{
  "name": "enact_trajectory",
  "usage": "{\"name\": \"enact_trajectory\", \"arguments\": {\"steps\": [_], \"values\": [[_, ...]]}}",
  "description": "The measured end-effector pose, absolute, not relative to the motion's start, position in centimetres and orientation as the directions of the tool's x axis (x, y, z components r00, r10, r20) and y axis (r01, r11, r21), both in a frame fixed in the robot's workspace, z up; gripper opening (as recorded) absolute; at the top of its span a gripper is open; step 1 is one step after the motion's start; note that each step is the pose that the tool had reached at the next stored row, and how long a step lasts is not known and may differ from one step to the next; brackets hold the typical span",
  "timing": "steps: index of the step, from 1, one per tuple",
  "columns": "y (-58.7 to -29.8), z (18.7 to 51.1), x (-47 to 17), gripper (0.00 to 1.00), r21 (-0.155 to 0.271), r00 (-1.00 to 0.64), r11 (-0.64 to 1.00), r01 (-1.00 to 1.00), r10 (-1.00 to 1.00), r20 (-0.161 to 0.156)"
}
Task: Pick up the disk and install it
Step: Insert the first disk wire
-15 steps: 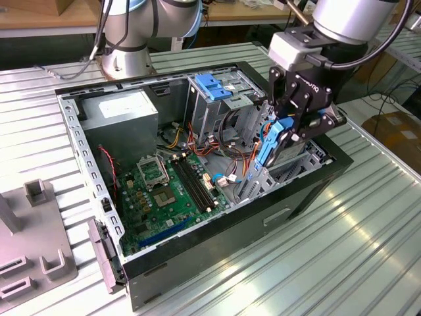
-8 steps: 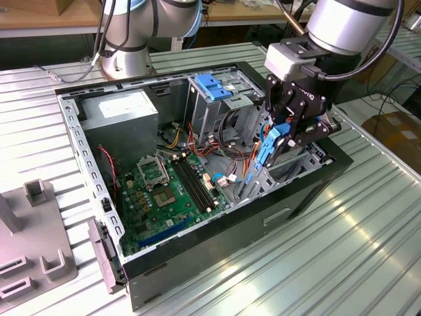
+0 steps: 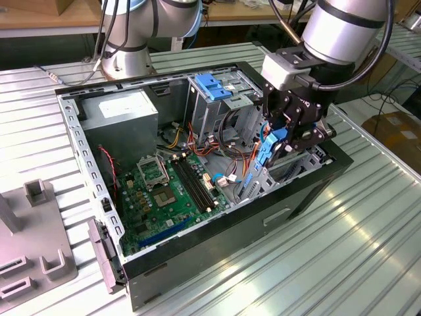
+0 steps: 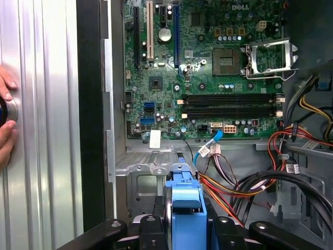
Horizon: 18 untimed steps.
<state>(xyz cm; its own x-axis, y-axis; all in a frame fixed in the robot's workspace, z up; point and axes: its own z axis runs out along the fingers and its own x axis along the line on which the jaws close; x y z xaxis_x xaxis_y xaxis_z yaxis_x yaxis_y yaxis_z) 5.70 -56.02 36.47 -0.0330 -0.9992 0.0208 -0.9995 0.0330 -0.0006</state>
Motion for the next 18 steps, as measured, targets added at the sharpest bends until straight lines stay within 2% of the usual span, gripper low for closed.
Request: {"name": "enact_trajectory", "arguments": {"steps": [5, 6, 7, 12, 13, 16, 18], "values": [[-56.02, 36.44, 5.7, 0.37, -0.001, -0.033, 0.033, -0.999, -0.999, 0.021], [-56.02, 36.43, 5.7, 0.38, -0.001, -0.033, 0.033, -0.999, -0.999, 0.021], [-56.02, 36.44, 5.7, 0.44, -0.001, -0.033, 0.033, -0.999, -0.999, 0.021], [-56.02, 36.41, 5.7, 0.44, -0.001, -0.033, 0.033, -0.999, -0.999, 0.021], [-56.02, 36.41, 5.7, 0.43, -0.001, -0.033, 0.033, -0.999, -0.999, 0.021], [-56.02, 36.41, 5.71, 0.24, -0.001, -0.033, 0.033, -0.999, -0.999, 0.021], [-56.02, 36.4, 5.72, 0.24, -0.001, -0.033, 0.033, -0.999, -0.999, 0.021]]}}
